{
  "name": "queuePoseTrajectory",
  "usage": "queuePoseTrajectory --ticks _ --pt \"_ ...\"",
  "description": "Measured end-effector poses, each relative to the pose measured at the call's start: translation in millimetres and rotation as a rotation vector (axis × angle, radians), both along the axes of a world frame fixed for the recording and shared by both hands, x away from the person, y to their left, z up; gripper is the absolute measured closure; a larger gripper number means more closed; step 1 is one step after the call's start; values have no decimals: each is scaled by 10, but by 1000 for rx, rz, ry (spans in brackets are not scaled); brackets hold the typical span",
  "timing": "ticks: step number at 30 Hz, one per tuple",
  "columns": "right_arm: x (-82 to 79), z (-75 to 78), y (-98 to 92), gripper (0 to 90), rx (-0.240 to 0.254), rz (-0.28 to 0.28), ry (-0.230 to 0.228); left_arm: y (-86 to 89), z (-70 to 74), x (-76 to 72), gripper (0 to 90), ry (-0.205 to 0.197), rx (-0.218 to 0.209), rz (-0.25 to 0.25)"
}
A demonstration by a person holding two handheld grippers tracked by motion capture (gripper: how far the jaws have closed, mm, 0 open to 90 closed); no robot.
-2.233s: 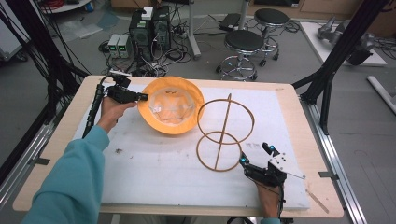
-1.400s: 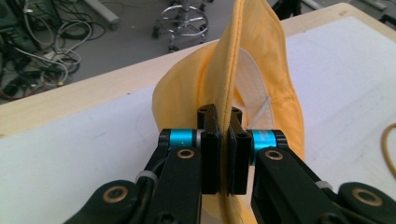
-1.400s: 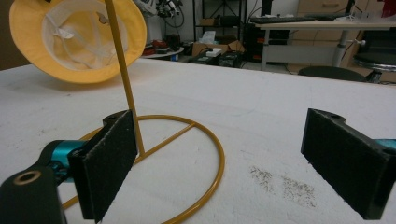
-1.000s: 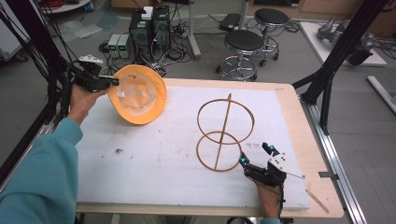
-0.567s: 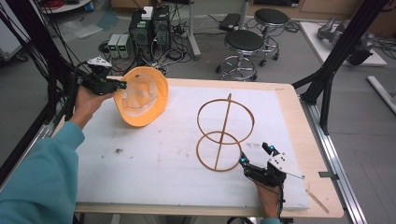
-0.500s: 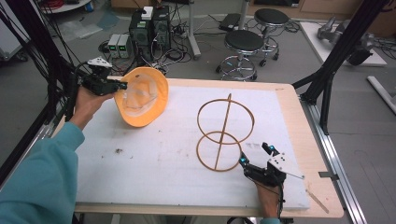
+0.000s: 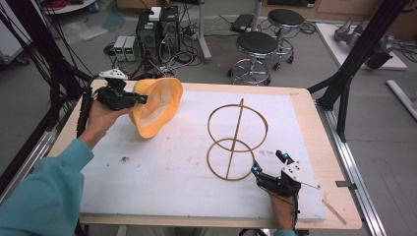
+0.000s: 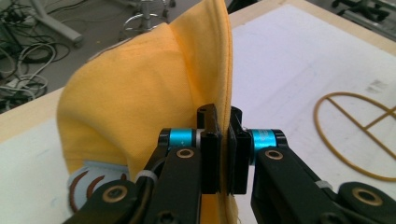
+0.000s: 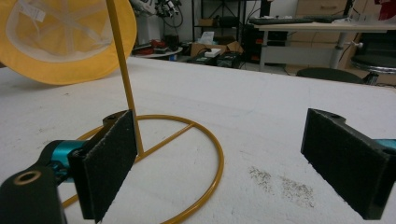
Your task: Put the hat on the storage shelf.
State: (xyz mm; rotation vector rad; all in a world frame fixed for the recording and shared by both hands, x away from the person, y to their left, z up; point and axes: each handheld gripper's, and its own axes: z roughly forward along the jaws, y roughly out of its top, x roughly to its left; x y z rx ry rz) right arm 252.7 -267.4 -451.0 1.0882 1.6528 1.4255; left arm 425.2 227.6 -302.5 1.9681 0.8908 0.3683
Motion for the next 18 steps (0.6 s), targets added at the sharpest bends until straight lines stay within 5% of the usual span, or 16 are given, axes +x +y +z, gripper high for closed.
queuePoseTrajectory --ticks 18 --pt "0 0 -1 97 3 3 0 -313 -142 -279 846 21 -52 -113"
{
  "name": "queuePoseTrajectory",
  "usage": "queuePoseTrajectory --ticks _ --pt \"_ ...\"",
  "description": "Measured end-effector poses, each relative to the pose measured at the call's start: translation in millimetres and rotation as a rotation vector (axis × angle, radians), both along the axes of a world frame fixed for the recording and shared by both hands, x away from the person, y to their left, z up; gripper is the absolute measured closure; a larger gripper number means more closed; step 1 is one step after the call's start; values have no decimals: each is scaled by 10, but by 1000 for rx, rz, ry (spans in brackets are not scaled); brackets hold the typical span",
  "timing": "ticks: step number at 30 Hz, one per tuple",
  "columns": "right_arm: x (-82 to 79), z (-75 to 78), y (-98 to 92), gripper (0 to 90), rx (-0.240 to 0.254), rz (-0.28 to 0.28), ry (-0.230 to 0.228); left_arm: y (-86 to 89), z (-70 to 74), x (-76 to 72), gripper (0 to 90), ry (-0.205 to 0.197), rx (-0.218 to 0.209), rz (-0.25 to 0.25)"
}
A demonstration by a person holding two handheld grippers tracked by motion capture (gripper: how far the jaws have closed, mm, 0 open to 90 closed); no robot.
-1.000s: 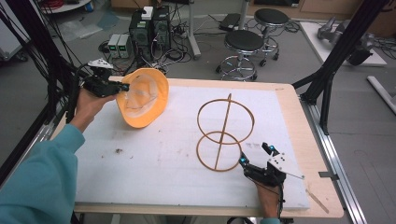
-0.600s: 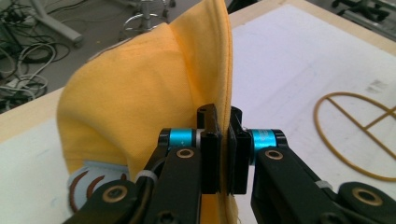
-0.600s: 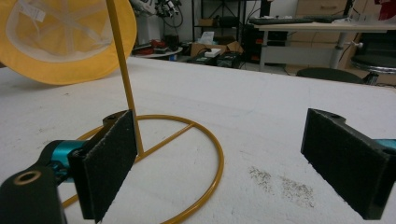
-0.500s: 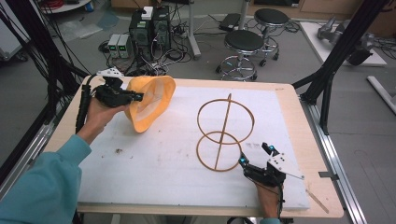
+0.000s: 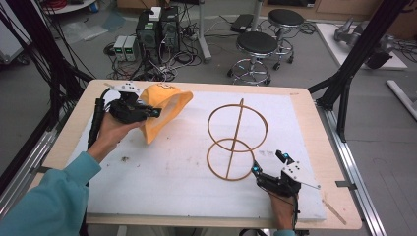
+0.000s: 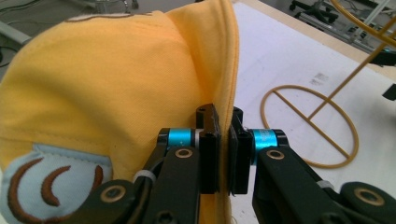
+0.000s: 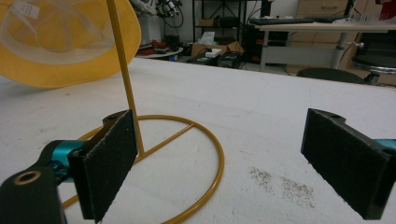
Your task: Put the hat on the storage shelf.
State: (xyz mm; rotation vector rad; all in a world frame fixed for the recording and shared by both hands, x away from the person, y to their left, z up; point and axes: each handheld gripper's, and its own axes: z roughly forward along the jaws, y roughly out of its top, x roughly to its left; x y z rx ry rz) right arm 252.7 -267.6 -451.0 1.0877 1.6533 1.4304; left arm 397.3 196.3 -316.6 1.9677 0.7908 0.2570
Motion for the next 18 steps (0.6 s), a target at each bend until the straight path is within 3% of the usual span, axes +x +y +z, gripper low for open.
queuePoseTrajectory --ticks 8,9,11,13,15,18 --pt "-3 -1 -1 98 -1 -1 -1 -104 -51 -108 745 29 -26 -51" --pt "-4 0 1 98 3 0 0 -112 -55 -119 680 31 -37 -54" --pt "-4 -1 -1 98 0 0 -1 -126 -57 -150 641 44 -72 -75" --pt "-5 -1 1 98 0 -1 -1 -143 -51 -181 510 51 -74 -97" --pt "-5 -1 0 98 -1 -1 -2 -160 -43 -221 502 49 -71 -120" --pt "-6 -2 1 98 0 -1 -6 -182 -27 -276 414 33 -63 -135"
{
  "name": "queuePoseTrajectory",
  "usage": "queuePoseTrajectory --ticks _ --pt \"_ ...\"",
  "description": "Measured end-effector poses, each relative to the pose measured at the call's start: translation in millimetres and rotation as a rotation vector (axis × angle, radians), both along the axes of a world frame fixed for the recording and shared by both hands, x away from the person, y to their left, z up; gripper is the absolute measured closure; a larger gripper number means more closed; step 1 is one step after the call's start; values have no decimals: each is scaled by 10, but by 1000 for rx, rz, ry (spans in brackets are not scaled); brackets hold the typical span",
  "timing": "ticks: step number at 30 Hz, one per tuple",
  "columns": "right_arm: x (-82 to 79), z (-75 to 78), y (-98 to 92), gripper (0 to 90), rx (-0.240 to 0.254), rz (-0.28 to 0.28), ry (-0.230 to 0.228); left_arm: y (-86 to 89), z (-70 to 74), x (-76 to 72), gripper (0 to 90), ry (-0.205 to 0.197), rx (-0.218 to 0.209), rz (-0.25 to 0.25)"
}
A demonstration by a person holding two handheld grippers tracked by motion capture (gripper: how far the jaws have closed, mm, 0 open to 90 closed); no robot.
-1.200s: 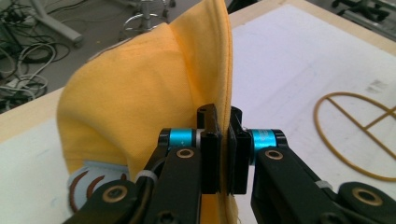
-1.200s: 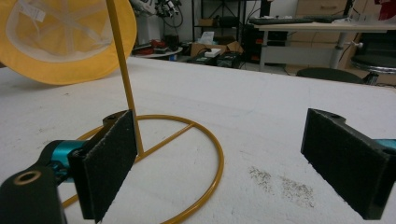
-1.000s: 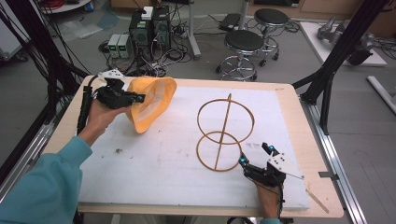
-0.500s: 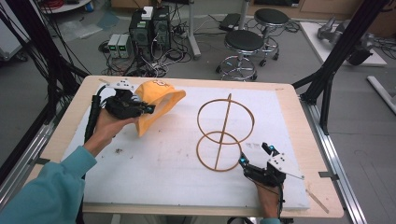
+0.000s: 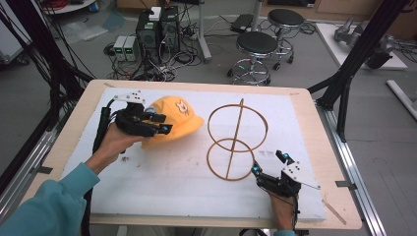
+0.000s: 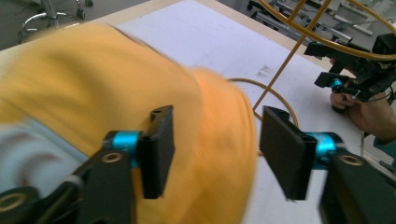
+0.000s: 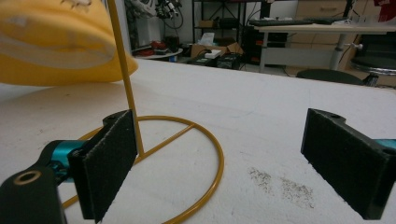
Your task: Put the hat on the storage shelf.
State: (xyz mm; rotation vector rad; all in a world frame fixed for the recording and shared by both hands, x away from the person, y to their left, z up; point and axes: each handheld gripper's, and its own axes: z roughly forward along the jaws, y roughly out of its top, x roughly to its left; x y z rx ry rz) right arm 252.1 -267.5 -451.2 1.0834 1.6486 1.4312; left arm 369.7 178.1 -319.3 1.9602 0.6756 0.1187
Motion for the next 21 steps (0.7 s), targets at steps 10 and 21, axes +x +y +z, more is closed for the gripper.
queuePoseTrajectory --ticks 10,21 --pt "-1 0 -1 97 0 -1 -1 17 -2 -114 129 -92 15 42" --pt "0 0 1 98 1 -1 2 78 -245 -159 91 -150 -3 60"
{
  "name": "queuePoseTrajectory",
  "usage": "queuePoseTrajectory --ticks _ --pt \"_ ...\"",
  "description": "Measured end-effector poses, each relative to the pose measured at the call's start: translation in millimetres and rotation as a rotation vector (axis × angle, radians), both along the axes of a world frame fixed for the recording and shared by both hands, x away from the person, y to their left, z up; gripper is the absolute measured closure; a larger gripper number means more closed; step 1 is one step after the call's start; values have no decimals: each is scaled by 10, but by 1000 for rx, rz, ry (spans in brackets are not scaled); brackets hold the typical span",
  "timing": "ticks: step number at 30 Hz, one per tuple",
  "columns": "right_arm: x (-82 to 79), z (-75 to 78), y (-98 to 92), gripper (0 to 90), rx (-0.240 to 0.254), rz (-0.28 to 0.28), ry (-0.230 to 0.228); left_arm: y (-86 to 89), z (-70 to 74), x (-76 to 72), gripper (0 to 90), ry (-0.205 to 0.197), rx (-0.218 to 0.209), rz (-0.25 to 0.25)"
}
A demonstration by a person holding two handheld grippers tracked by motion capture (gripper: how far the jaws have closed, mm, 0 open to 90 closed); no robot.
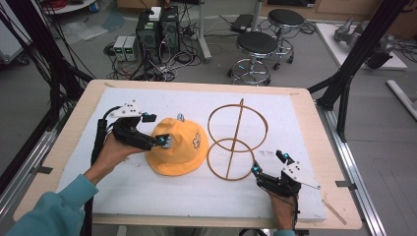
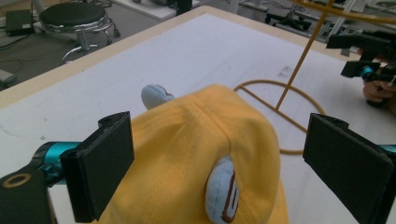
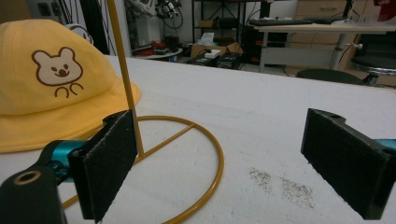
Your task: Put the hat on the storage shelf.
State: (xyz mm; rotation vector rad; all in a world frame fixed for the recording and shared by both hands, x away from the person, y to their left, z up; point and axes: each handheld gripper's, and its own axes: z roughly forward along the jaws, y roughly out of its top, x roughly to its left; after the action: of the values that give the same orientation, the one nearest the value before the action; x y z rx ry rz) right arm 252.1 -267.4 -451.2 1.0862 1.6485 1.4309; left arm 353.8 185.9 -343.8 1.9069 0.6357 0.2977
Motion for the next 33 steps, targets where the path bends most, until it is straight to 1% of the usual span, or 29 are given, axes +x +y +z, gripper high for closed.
queuePoseTrajectory --ticks 2,4,5,6,7,8,10,11,12,14,18,20,22,24,25,26,27,28,29,30,31,32,33 --pt "0 0 0 98 0 0 0 -2 -55 -14 92 -1 11 8" --pt "0 0 0 98 0 -1 -1 -9 -110 -22 92 10 18 13" --pt "0 0 1 97 1 -1 0 -7 -129 -24 92 6 29 9" --pt "-1 0 2 97 0 0 0 -8 -169 -26 94 10 15 14" --pt "-1 0 2 97 0 0 0 -4 -190 -21 94 13 15 13" --pt "-5 1 3 98 0 -1 2 3 -226 -10 94 11 25 16" --pt "-5 0 3 98 0 -1 1 20 -290 6 94 22 35 25" --pt "-3 0 0 98 -1 -1 -2 27 -320 12 94 23 52 30" --pt "0 0 -1 98 0 0 -2 22 -348 14 94 18 77 33" --pt "0 0 -1 97 1 0 0 12 -406 19 94 5 106 39" --pt "0 0 2 98 -1 0 -1 -22 -504 49 96 21 125 58" --pt "0 0 0 98 0 0 0 -53 -530 44 123 14 143 74" --pt "0 0 0 98 0 0 0 -63 -542 50 173 20 148 67" --pt "0 0 0 97 0 -1 0 -68 -549 54 186 25 151 64" --pt "0 0 0 98 0 -1 0 -66 -552 57 221 31 147 57" --pt "0 1 -1 97 1 0 2 -65 -555 59 311 38 146 51" --pt "0 1 -1 97 1 0 2 -63 -558 60 311 43 147 46" --pt "0 0 -1 97 1 0 2 -60 -561 64 377 57 143 37" --pt "0 0 0 98 1 0 1 -60 -563 66 458 64 135 29" --pt "1 0 -2 97 -1 0 0 -65 -564 65 552 67 127 31" --pt "1 0 -2 97 -1 0 0 -66 -562 65 552 73 126 27" --pt "-1 0 1 98 2 -1 1 -72 -565 63 623 86 123 23" --pt "-1 0 0 98 1 -1 1 -79 -565 60 695 88 132 33"
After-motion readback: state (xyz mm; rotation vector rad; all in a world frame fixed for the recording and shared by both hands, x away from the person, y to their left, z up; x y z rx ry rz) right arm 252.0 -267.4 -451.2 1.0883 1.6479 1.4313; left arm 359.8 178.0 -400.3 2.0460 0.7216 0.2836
